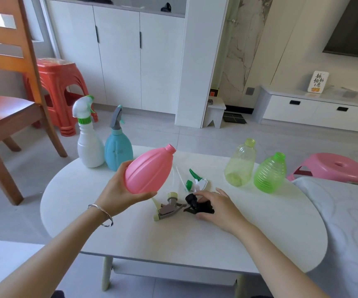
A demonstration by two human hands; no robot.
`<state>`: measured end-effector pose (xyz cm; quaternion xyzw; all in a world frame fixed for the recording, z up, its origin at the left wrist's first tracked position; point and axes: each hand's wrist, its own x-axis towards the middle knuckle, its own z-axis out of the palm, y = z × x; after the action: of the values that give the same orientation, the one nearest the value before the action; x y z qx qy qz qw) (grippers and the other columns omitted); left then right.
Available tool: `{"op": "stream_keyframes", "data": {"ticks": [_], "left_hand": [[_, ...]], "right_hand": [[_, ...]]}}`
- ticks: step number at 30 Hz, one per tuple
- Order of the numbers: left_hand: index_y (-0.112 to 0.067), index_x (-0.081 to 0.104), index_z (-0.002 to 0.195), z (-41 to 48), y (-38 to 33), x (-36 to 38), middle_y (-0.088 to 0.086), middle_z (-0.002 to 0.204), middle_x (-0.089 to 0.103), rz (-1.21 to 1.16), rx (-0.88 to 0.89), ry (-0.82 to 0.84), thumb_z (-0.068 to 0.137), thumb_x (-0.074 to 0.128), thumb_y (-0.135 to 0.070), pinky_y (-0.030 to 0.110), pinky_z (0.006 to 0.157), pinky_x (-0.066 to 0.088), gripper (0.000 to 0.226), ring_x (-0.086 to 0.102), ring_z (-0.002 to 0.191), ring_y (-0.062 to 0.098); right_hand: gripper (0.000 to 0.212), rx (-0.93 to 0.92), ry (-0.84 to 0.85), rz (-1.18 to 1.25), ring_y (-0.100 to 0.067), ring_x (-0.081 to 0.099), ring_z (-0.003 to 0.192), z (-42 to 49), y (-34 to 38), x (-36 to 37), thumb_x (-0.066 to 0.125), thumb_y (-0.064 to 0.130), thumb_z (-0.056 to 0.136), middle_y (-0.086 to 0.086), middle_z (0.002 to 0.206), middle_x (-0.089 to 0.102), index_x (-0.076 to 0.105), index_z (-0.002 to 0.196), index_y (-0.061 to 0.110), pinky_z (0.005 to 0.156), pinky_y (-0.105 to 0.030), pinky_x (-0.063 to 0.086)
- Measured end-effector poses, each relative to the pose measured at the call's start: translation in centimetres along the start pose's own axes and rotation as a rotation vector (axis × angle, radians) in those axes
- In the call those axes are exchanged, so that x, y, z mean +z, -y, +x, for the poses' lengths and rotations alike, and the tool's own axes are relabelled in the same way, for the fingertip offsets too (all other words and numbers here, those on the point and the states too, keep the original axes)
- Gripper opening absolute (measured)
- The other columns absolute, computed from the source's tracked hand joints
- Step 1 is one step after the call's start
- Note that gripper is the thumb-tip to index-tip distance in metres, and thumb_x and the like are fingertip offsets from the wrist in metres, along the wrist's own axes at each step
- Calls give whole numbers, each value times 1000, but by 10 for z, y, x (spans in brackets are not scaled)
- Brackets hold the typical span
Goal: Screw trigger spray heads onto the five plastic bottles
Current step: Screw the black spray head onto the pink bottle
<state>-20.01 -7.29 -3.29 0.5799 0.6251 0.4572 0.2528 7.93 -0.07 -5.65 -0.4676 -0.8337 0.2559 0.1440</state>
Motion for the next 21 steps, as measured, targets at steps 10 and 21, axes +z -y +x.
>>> {"op": "stream_keyframes", "data": {"ticks": [10,21], "left_hand": [[-36,35,127,9,6,-7,-11,110,51,4,-55,-12,37,78,-68,28,69,56,104,56,96,9],[-41,37,117,7,12,-7,-15,107,53,29,-52,32,47,88,-48,20,62,53,87,58,92,7]], "right_hand": [[29,122,-360,1319,-16,64,92,4,21,-40,39,25,100,-5,95,70,66,100,13,91,-29,47],[6,237,-455,1365,-9,61,57,1,13,-51,64,17,87,4,69,68,68,87,13,57,-20,54]]}}
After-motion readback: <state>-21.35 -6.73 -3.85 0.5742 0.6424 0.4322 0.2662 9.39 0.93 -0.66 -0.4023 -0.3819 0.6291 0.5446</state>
